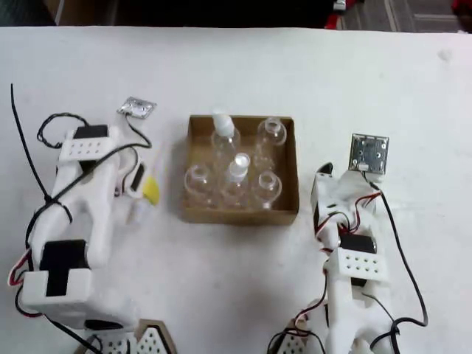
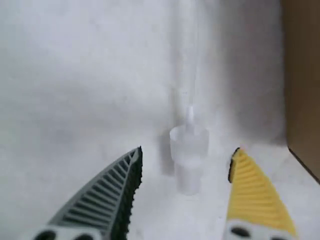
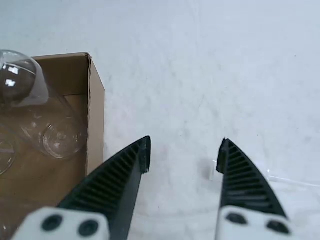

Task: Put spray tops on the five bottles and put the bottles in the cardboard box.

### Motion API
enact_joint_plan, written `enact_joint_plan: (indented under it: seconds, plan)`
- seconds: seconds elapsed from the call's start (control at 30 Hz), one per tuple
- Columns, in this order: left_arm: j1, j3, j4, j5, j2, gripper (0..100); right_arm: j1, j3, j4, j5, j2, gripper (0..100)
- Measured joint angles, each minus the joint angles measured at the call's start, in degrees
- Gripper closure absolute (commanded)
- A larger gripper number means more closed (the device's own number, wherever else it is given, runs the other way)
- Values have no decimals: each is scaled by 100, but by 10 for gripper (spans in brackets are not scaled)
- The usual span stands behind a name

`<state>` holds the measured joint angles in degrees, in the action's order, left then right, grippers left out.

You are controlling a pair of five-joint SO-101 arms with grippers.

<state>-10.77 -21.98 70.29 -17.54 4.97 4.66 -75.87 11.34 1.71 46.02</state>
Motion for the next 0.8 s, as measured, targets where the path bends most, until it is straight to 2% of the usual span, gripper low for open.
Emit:
enact_joint_plan:
  seconds: [0.23,0.5,0.63,0.8]
  plan:
    - [26,-360,-730,369,62,876,0,0,0,0,0,800]
    - [158,-607,-1002,651,62,895,0,0,0,0,0,800]
    - [-237,-484,-870,1512,62,895,0,0,0,0,0,800]
    - [-1134,70,-360,3244,62,893,0,0,0,0,0,800]
